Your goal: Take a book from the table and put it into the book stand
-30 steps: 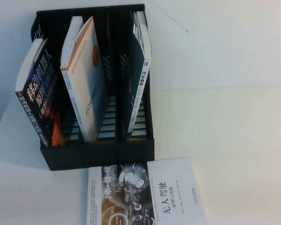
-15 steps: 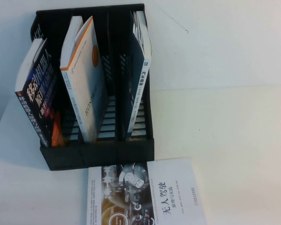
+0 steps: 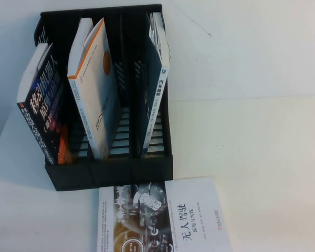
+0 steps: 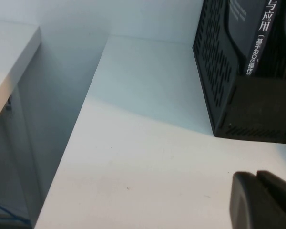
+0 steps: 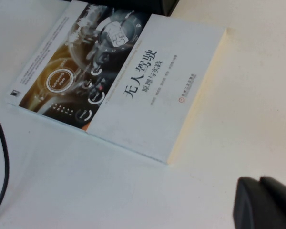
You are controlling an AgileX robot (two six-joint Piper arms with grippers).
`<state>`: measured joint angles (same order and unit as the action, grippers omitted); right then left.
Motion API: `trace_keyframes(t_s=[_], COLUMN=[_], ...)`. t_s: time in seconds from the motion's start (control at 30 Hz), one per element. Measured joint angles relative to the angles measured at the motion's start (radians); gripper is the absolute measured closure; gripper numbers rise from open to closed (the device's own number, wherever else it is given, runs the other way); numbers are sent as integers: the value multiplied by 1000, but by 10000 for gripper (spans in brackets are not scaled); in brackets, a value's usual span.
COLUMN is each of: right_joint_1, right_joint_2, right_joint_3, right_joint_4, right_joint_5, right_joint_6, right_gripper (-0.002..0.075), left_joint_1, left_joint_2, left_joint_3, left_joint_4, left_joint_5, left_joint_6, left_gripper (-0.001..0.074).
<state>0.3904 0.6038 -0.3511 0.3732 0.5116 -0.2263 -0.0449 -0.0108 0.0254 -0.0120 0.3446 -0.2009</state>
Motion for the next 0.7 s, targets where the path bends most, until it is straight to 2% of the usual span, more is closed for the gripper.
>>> trace_keyframes(t_s=[0.7], right_joint_1=[0], right_joint_2=[0], right_joint_3=[0], right_joint_4=[0], right_joint_5=[2], right_joint_6=[0], right_gripper=[727], left_joint_1=[0], left_joint_2=[0], left_joint_3=[0], left_joint_4=[0], left_joint_5=[4], left_joint_6=[51], left_gripper=[736])
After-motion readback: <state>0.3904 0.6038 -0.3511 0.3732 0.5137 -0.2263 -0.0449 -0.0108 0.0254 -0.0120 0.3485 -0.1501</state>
